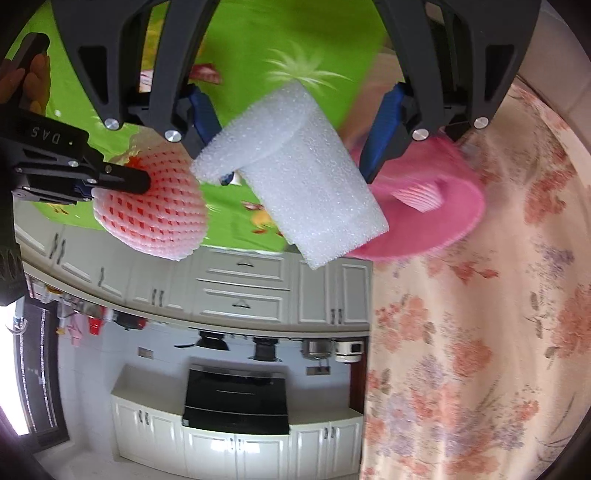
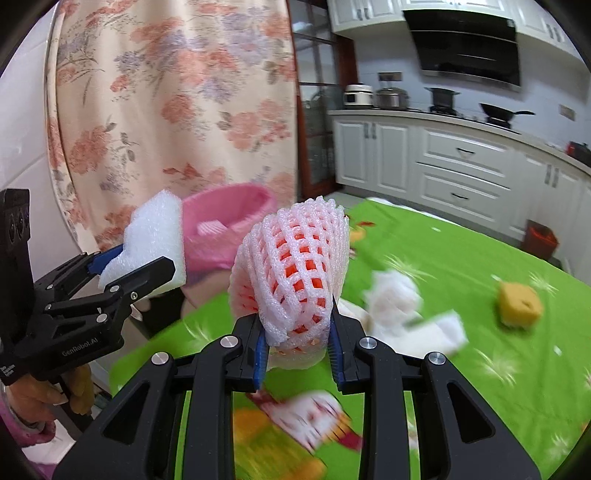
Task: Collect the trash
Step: 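Carry both items to the wastebasket and open both tools to drop them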
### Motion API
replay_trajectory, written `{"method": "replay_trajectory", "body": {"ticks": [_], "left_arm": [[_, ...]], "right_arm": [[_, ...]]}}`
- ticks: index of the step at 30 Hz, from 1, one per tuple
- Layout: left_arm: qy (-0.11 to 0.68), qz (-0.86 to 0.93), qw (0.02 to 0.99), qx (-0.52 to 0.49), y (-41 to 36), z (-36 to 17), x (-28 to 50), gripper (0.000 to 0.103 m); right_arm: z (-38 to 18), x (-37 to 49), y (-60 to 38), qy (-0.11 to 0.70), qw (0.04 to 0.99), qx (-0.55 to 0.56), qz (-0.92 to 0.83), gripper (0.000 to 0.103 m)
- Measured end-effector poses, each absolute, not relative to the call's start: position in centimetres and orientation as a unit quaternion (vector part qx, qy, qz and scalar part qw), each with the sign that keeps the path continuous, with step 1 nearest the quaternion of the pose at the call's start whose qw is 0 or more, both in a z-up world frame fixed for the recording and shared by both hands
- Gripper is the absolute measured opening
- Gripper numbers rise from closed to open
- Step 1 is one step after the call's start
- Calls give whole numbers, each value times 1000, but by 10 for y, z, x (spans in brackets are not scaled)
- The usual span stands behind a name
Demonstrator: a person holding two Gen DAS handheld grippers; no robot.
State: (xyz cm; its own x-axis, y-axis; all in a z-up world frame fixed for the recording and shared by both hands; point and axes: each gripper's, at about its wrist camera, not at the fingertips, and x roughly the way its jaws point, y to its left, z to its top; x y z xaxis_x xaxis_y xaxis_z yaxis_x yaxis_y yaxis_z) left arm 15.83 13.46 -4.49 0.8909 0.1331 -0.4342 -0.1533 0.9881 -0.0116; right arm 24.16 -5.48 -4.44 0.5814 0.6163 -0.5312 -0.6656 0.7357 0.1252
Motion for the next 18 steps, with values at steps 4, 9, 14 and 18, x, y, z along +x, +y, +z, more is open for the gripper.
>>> {"method": "replay_trajectory", "body": {"ticks": [4, 9, 14, 18], "left_arm": [[220, 95, 971, -22, 169, -35, 167, 68], [221, 112, 969, -17, 213, -26, 188, 69], [227, 114, 967, -32, 254, -23, 218, 71], [230, 131, 963, -54, 284, -25, 237, 71]], "right_arm": [[-34, 257, -21, 269, 878, -49, 392, 27], [-23, 283, 25, 260, 862, -63, 430, 28], [-13, 314, 67, 254, 849, -66, 458, 29], [-13, 339, 99, 255, 837, -66, 479, 31]]}}
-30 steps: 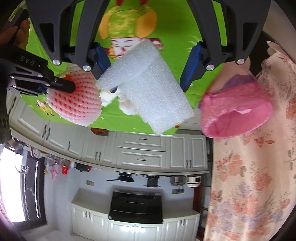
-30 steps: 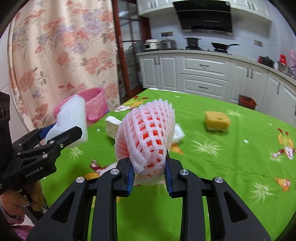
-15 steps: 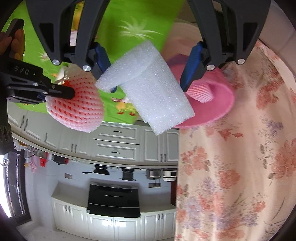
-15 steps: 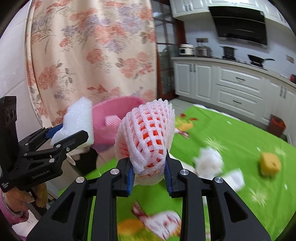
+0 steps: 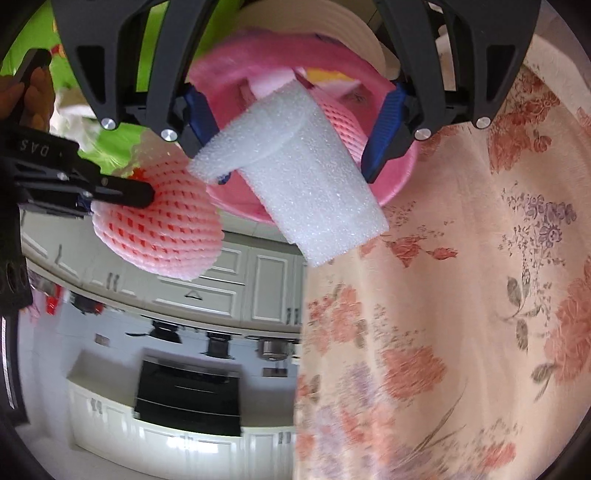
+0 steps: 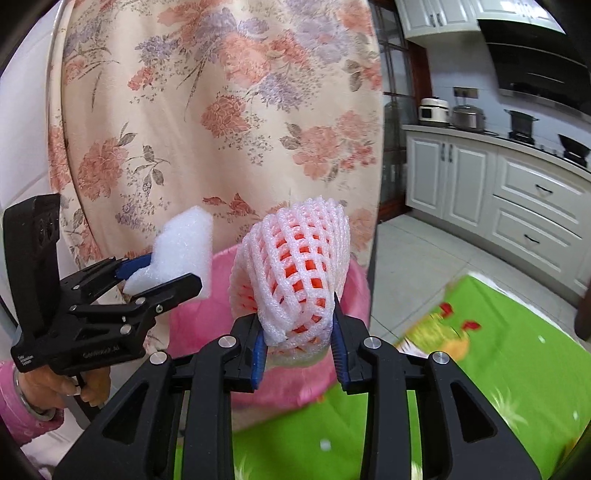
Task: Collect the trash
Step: 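Carry both items to the wastebasket and open both tools to drop them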
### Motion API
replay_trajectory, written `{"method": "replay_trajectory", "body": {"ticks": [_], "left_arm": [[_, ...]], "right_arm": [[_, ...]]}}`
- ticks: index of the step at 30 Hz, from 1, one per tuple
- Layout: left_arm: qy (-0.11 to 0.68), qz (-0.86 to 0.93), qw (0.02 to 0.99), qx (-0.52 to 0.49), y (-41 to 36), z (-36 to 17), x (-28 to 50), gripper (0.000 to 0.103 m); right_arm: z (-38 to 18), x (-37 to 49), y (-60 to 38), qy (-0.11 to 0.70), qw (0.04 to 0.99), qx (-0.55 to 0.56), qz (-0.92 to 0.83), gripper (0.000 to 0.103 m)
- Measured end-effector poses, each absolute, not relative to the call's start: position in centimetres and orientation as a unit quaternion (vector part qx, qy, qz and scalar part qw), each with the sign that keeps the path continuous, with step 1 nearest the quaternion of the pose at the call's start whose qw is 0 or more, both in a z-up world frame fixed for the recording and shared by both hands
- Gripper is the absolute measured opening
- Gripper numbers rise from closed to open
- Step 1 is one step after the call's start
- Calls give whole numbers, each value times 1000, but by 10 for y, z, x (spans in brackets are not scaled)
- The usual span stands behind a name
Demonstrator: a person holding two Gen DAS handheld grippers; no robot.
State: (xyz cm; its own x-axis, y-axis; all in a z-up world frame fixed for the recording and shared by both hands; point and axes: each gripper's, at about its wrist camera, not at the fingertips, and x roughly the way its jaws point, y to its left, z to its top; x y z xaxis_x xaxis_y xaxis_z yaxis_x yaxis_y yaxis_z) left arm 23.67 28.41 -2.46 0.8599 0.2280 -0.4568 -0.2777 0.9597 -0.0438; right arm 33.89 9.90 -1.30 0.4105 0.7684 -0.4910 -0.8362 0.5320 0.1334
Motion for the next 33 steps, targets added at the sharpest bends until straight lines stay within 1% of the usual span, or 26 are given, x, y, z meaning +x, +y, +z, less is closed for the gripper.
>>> {"method": "replay_trajectory", "body": {"ticks": [2, 3, 4, 5, 6, 11, 13, 16, 18, 20, 26, 33], "left_arm": [[231, 134, 962, -62, 296, -27, 244, 72], [235, 133, 961, -62, 303, -29, 250, 75], [238, 136, 960, -60, 306, -31, 253, 81], [240, 143, 959, -57, 309, -32, 256, 84], [241, 153, 957, -54, 312, -34, 259, 87], [245, 169, 954, -47, 313, -41, 254, 94], [244, 177, 952, -51, 308, -43, 246, 98], [240, 178, 952, -62, 297, -45, 232, 98], [238, 175, 953, -71, 285, -47, 222, 98], [242, 168, 953, -75, 271, -51, 215, 98], [262, 136, 953, -70, 215, -64, 196, 98], [271, 97, 957, -20, 151, -77, 186, 98]], "right_arm": [[-16, 349, 112, 257, 828, -69, 493, 32], [-18, 352, 116, 260, 823, -70, 501, 38], [-20, 356, 120, 262, 820, -73, 503, 44], [-22, 358, 123, 262, 822, -79, 499, 54], [-24, 361, 123, 262, 824, -79, 496, 55], [-29, 366, 105, 270, 829, -60, 487, 55], [-28, 361, 92, 268, 832, -57, 482, 55], [-26, 346, 68, 265, 842, -50, 468, 55], [-25, 337, 52, 263, 850, -44, 454, 62], [-27, 324, 33, 263, 864, -40, 428, 65], [-48, 293, -34, 292, 891, -12, 347, 65], [-79, 277, -104, 331, 913, 5, 239, 65]]}}
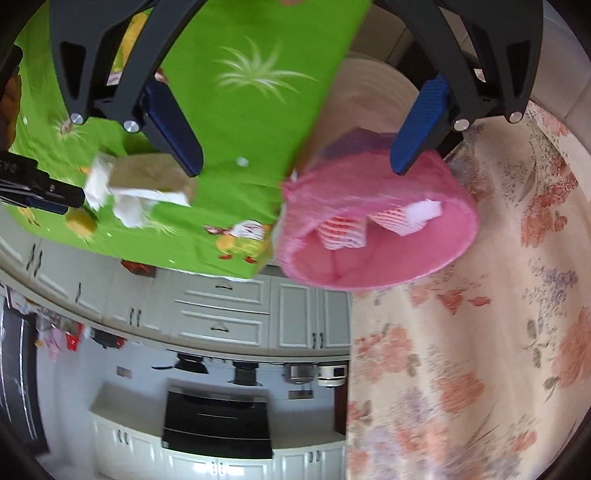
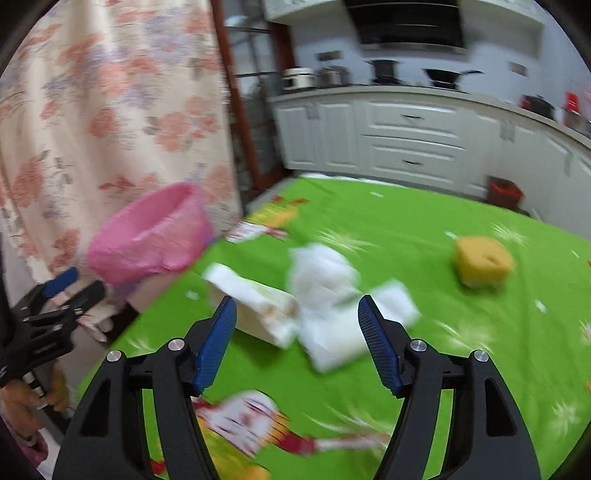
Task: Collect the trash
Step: 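Carry both items to the wastebasket and open both tools to drop them, then return to the table and grasp the folded white tissue with the right tool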
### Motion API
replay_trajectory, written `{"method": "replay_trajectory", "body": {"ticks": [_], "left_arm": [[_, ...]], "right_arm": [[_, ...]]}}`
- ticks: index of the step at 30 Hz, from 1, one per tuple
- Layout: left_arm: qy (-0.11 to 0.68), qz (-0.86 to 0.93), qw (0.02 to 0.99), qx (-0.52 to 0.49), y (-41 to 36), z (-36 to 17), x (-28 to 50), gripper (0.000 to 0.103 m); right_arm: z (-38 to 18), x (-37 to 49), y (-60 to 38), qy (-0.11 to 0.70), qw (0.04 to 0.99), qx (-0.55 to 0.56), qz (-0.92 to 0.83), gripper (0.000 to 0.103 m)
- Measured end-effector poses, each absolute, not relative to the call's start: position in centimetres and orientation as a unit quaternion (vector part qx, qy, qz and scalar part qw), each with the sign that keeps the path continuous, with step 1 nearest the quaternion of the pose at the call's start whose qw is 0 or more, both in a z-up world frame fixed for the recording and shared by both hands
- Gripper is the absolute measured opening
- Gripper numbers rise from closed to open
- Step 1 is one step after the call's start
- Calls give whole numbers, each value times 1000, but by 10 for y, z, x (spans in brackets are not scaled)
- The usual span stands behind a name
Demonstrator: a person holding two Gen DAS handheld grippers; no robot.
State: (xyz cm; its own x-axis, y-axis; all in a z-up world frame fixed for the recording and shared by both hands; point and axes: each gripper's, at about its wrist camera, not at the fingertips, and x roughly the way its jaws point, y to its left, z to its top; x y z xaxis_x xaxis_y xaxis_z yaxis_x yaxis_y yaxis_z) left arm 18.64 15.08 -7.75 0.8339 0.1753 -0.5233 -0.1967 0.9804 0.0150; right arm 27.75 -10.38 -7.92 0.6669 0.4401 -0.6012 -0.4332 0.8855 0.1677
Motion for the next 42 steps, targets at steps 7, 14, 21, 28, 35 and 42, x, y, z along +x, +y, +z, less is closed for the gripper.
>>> {"method": "replay_trajectory", "body": {"ticks": [7, 14, 21, 28, 35, 42], "left_arm": [[271, 84, 959, -14, 124, -83, 185, 98], [271, 93, 958, -22, 116, -92, 192, 98], [276, 94, 956, -38, 118, -98, 209, 98], [278, 85, 955, -58, 124, -100, 215, 98], [282, 84, 953, -73, 131, -102, 217, 98], [297, 70, 949, -77, 119, -106, 225, 98]], "right_arm": [[-92, 279, -127, 345, 918, 32, 193, 65], [-107, 298, -119, 366, 916, 53, 153, 65], [-122, 314, -108, 403, 906, 53, 117, 65], [-128, 332, -95, 422, 898, 59, 108, 66], [-132, 341, -75, 429, 897, 27, 107, 66], [-130, 326, -95, 429, 894, 18, 124, 42]]}}
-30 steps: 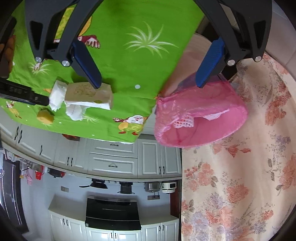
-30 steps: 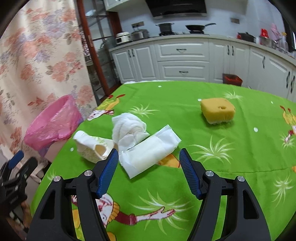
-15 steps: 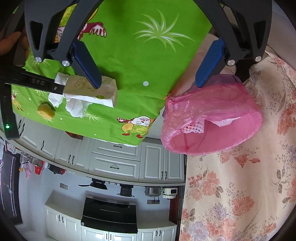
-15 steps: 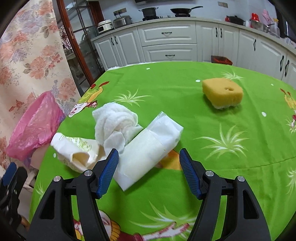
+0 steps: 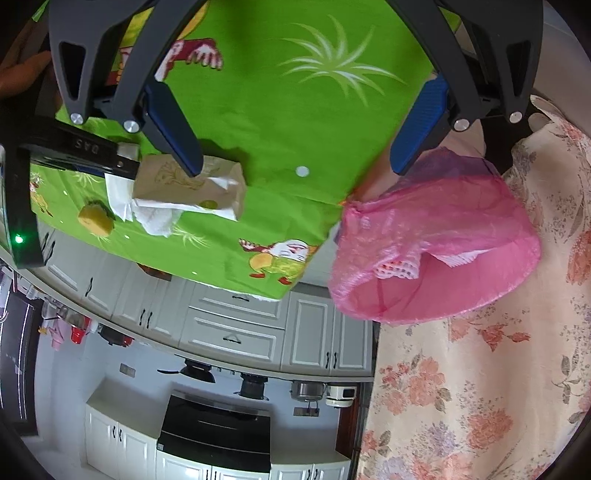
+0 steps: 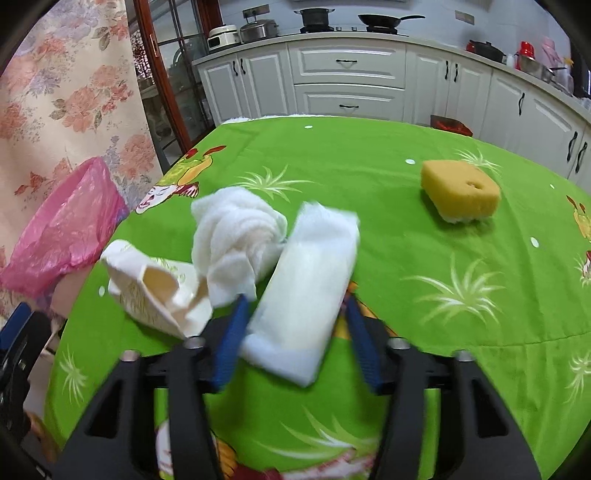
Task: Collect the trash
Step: 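Return to the table and grasp the folded white tissue with the right tool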
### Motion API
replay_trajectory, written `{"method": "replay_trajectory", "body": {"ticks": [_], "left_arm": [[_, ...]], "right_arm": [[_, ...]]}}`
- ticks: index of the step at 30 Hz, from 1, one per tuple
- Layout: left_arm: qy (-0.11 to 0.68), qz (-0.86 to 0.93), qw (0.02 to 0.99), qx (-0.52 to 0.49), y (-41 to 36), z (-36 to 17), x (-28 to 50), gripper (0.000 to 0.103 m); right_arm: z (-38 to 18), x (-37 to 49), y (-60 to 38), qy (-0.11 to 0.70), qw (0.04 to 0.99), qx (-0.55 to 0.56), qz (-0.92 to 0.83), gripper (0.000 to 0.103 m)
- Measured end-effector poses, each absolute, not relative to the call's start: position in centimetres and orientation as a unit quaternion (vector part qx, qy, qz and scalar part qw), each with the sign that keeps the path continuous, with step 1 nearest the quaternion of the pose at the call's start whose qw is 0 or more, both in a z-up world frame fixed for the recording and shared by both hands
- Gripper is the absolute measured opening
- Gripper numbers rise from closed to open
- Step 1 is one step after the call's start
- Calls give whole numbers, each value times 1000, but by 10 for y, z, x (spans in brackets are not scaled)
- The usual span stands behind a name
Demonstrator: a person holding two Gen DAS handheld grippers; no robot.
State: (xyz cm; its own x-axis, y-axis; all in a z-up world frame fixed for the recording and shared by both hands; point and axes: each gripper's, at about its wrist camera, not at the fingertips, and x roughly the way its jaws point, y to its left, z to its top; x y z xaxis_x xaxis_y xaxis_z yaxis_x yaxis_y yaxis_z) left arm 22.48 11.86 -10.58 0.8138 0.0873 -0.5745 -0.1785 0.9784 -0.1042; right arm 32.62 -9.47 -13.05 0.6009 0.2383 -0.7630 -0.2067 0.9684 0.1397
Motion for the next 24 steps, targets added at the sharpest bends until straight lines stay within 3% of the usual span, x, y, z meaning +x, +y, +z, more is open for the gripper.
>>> {"method": "replay_trajectory", "body": {"ticks": [3, 9, 19, 24], "left_arm": [[300, 66, 948, -78, 109, -104, 230, 98], [302, 59, 949, -66, 81, -100, 239, 98], [288, 42, 957, -3, 17, -83, 259, 98], [299, 89, 948, -57, 28, -87, 272, 98]], "right_arm": [[-127, 317, -108, 425, 895, 27, 134, 32], [-120, 293, -128, 400, 902, 19, 158, 25], [-117, 271, -173, 386, 907, 55, 160, 23], [-113, 264, -187, 379, 908, 66, 165, 23]]}}
